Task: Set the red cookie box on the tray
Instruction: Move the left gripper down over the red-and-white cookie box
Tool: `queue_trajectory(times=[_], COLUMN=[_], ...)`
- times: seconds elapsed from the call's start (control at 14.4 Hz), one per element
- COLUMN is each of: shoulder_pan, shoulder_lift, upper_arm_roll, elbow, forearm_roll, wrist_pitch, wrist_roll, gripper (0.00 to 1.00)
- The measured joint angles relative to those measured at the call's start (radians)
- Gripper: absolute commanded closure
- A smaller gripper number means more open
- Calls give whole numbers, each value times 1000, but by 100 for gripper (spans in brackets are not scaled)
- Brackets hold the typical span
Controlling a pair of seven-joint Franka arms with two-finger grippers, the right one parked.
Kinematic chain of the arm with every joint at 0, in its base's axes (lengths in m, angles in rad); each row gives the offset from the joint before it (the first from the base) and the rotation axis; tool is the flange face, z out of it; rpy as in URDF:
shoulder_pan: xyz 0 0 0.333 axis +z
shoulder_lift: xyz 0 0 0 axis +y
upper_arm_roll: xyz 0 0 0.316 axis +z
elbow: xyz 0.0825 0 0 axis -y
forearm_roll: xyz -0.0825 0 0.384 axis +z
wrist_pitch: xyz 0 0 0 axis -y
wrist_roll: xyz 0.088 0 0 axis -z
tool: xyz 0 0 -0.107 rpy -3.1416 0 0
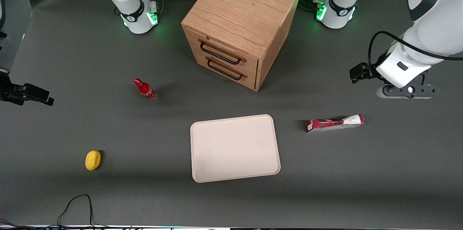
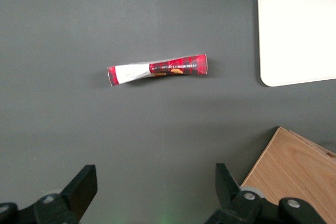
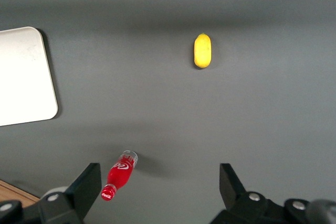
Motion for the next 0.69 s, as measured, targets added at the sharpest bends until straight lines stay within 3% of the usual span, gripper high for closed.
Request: queue_trajectory(times=[0.21,0.69], shoulder_pan=[1,8], shoulder_lift=[-29,-24], upper_arm_roll=[5,15], elbow=[-57,-88], forearm_roll=[0,-5], wrist_pitch=[10,75], wrist_roll=[-203,-1078], gripper=[0,0])
